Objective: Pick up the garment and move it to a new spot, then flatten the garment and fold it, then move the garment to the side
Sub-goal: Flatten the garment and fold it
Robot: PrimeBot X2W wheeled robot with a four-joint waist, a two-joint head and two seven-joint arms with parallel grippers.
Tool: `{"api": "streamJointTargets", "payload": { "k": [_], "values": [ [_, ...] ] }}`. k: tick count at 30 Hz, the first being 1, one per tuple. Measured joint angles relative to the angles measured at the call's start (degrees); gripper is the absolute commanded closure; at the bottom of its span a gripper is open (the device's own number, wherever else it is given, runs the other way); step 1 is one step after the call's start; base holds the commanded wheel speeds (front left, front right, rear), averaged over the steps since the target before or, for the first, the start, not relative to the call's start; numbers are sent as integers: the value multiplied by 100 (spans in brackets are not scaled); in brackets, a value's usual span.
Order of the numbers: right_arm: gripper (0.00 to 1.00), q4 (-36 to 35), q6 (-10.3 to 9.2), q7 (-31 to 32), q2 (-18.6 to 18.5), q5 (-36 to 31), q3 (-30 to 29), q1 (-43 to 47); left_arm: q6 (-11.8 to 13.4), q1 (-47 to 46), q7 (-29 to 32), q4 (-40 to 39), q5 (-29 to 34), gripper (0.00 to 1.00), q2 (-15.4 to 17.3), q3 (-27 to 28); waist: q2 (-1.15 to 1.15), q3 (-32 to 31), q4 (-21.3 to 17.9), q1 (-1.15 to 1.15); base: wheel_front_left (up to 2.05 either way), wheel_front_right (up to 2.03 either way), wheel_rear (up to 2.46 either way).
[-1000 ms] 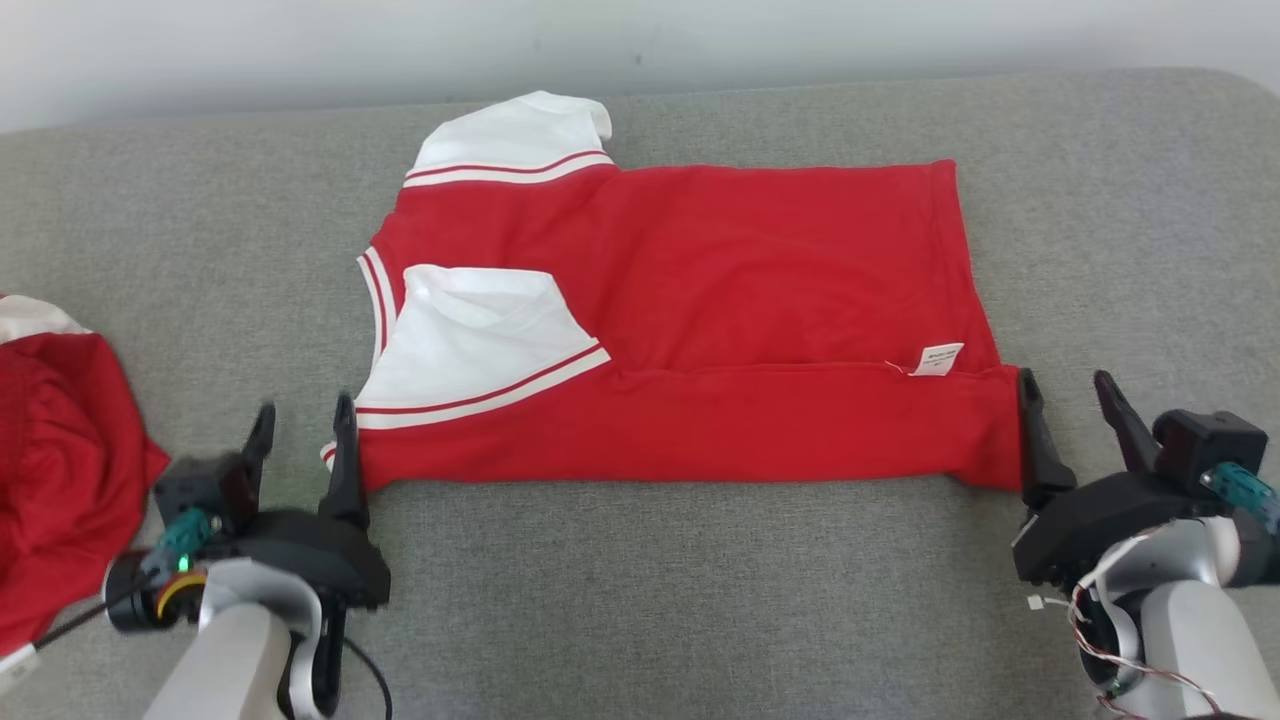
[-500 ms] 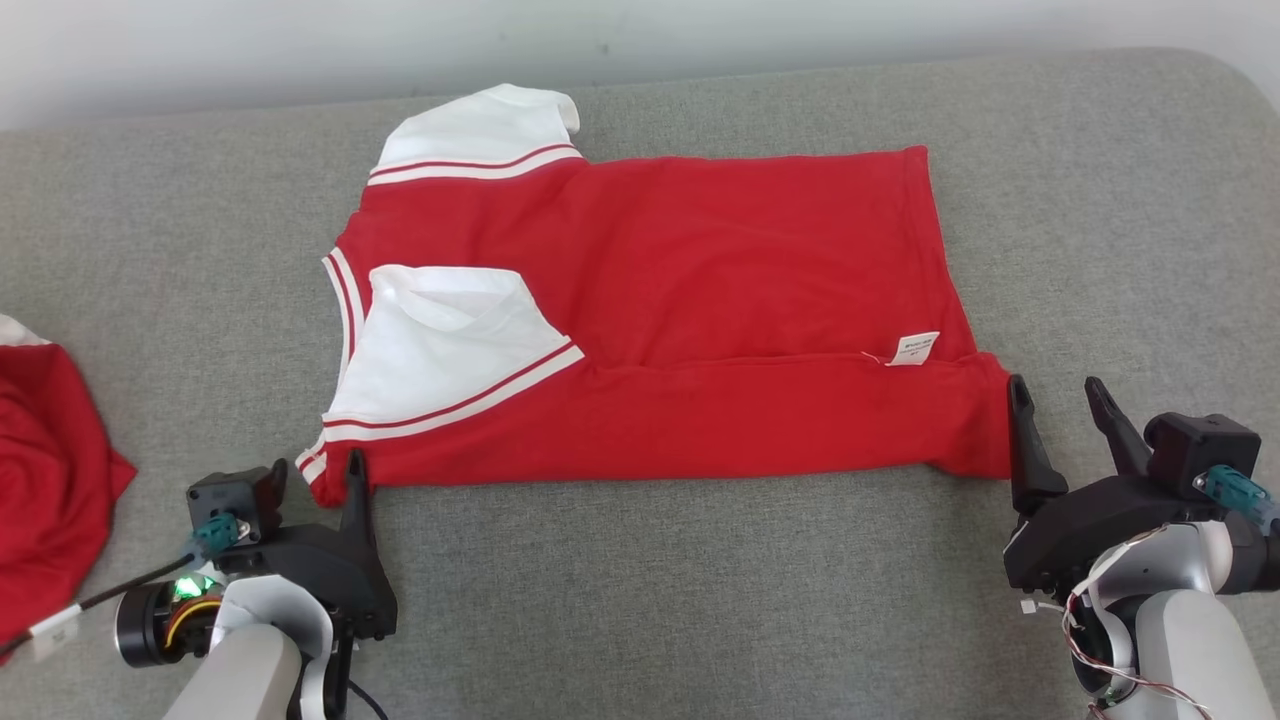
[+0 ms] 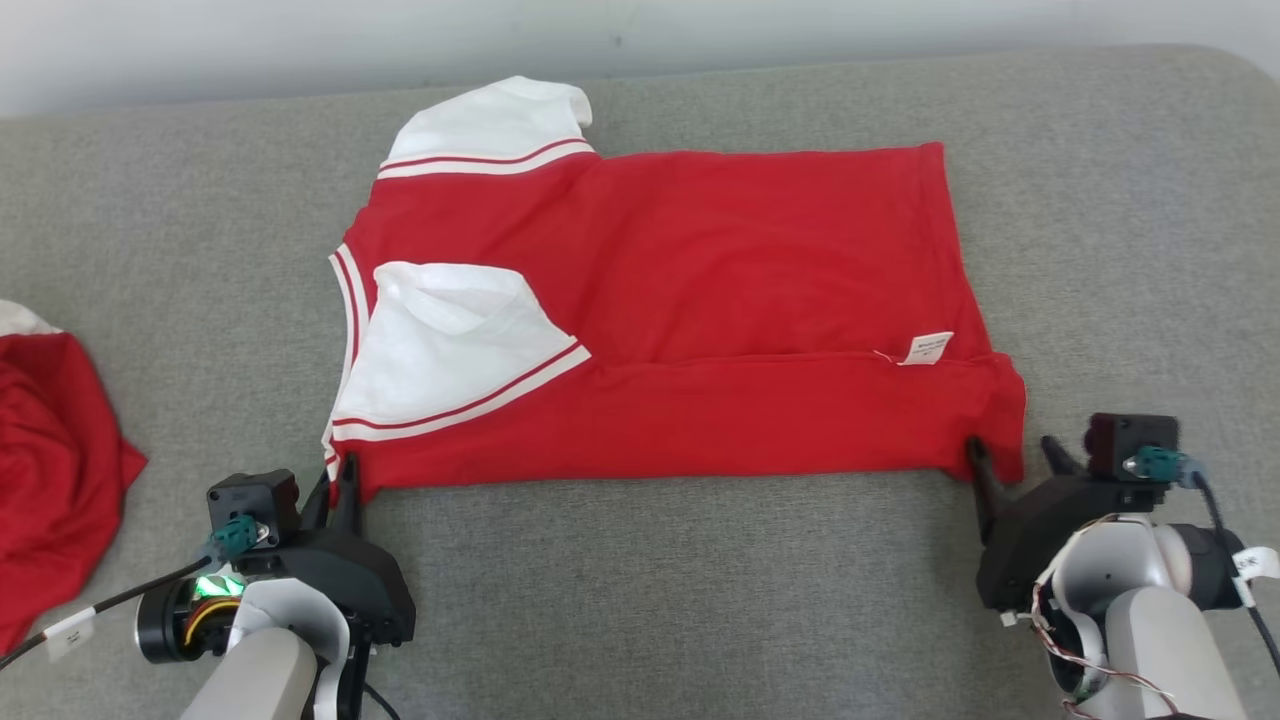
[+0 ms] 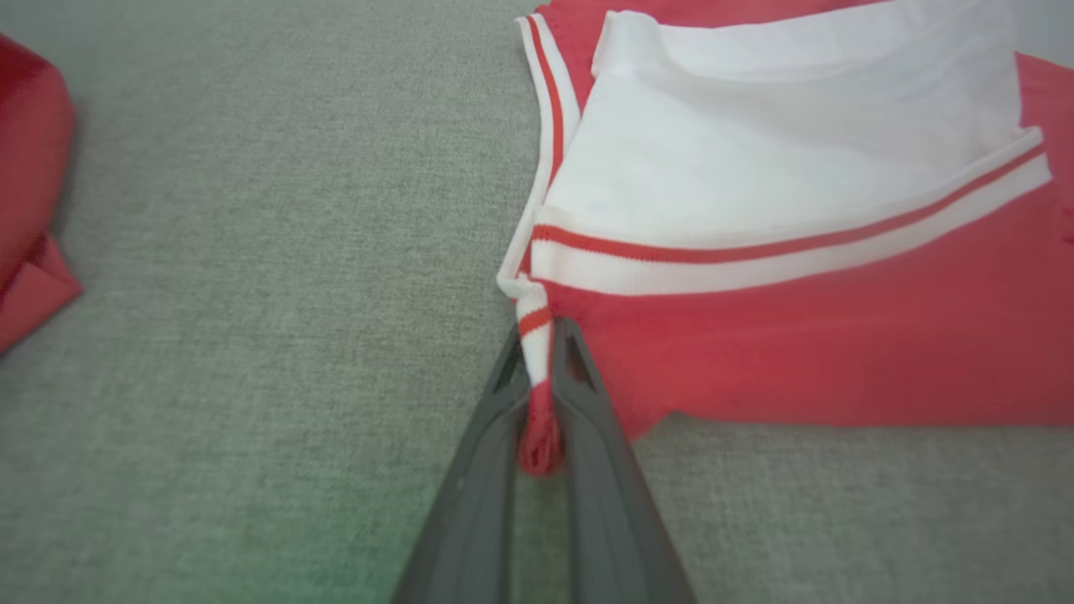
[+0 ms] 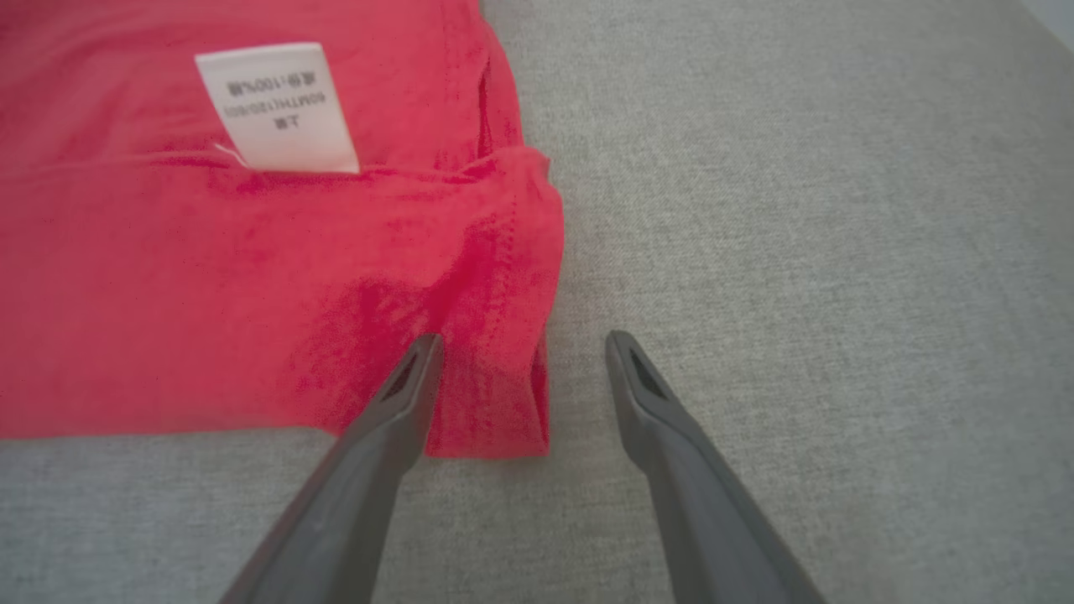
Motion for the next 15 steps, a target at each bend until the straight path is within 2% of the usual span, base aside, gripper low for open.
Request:
{"api": "streamJointTargets", "payload": {
  "k": [4,8,9,10,11,15],
  "values": [
    [0,278,0,194,0,-98,68,-115,-107,10,-49,2,-73,100,-52,-1,0,39,85,0,0,0,0],
    [0,494,0,290,63,-244,-123,-302,-191,8,-125,62,-90,100,-105,-53,0,55,187,0,0,0,0],
    [42,531,0,307,70,-235,-114,-326,-194,5,-140,76,-89,100,-121,-68,0,54,204,0,0,0,0],
    [74,554,0,309,73,-215,-92,-340,-207,2,-140,87,-90,100,-141,-81,0,50,219,0,0,0,0],
    [100,569,0,307,76,-189,-77,-351,-249,1,-140,102,-92,100,-160,-92,0,38,230,0,0,0,0],
    [100,517,0,247,131,-186,-144,-281,-305,26,-159,135,-104,100,-180,-170,0,-60,260,0,0,0,0]
  ]
}}
